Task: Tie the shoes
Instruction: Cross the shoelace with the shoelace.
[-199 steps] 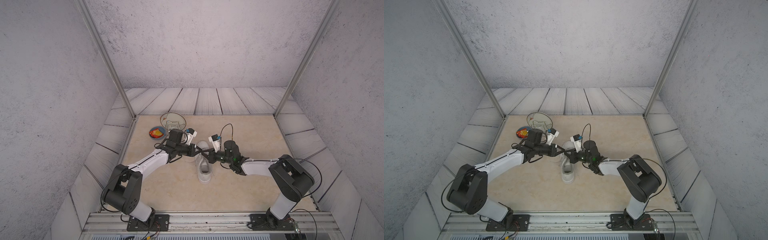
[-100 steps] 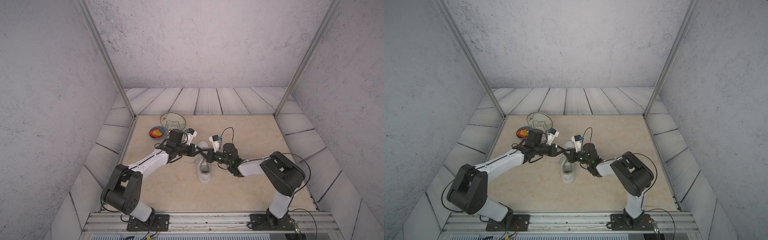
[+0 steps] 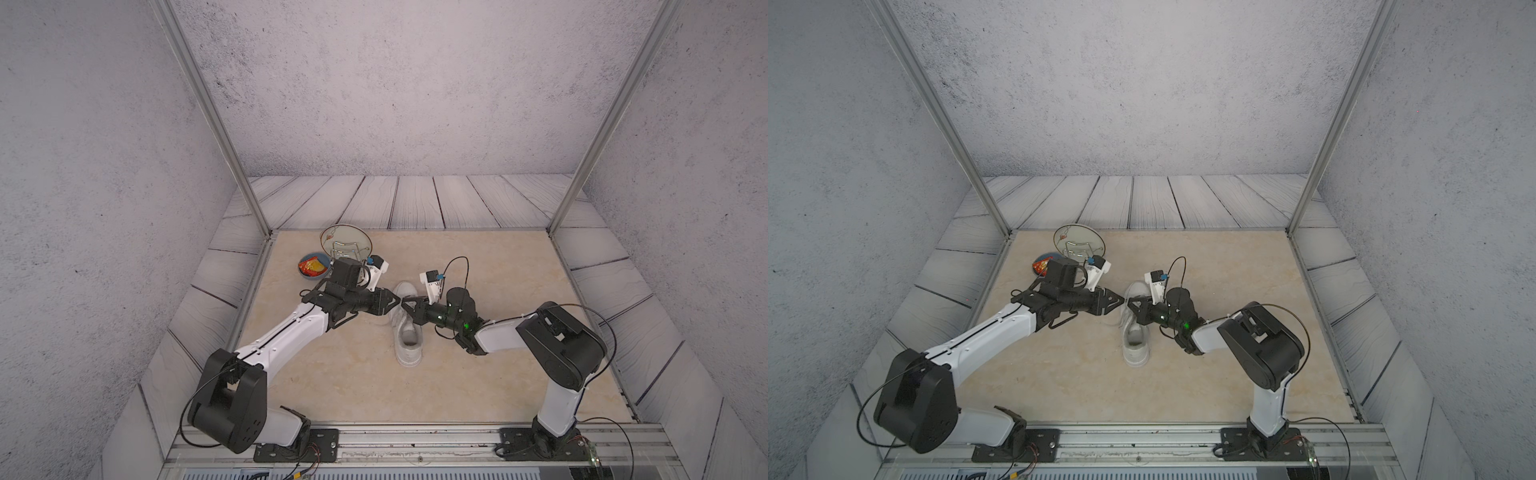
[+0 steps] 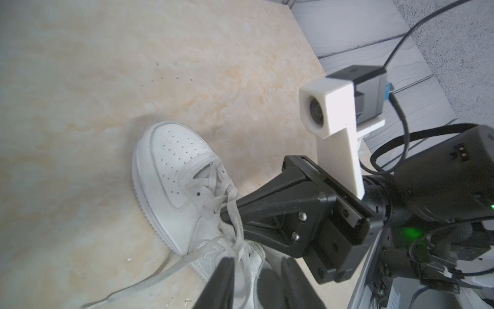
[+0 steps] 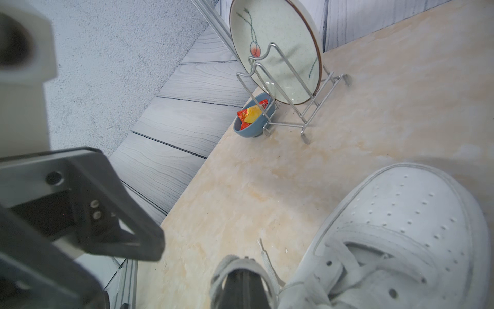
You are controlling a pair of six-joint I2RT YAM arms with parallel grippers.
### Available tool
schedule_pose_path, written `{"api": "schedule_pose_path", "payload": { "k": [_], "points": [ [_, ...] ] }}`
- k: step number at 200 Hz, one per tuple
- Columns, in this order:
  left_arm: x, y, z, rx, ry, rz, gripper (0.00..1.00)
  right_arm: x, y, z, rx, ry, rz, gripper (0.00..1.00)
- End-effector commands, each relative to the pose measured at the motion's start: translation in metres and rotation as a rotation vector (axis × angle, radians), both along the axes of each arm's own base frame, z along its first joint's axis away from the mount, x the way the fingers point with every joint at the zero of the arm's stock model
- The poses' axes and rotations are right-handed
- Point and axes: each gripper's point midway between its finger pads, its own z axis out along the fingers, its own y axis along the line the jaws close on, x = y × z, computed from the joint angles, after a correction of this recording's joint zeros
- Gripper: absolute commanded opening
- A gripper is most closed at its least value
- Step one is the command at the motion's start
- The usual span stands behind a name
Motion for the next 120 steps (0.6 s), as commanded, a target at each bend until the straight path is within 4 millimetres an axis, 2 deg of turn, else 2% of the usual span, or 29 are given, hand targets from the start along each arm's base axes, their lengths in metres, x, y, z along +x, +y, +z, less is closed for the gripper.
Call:
{"api": "schedule_pose_path", "payload": {
  "k": [1, 58, 104, 120],
  "points": [
    [0.007, 0.017, -0.001, 0.05, -0.026, 0.078, 0.4, -0.002, 0.0, -0.014, -0.018, 0.021, -0.001, 0.0],
    [0.018, -0.006, -0.015, -0.034, 0.14, 0.041, 0.44, -0.005, 0.002, -0.014, -0.019, 0.021, 0.01, 0.0],
    [0.032, -0.013, -0.022, -0.083, 0.187, 0.082, 0.44, -0.005, 0.001, -0.014, -0.025, 0.018, 0.009, 0.0],
    [0.036, -0.014, -0.025, -0.098, 0.202, 0.093, 0.41, -0.006, 0.003, -0.014, -0.026, 0.016, 0.015, 0.0]
  ]
}}
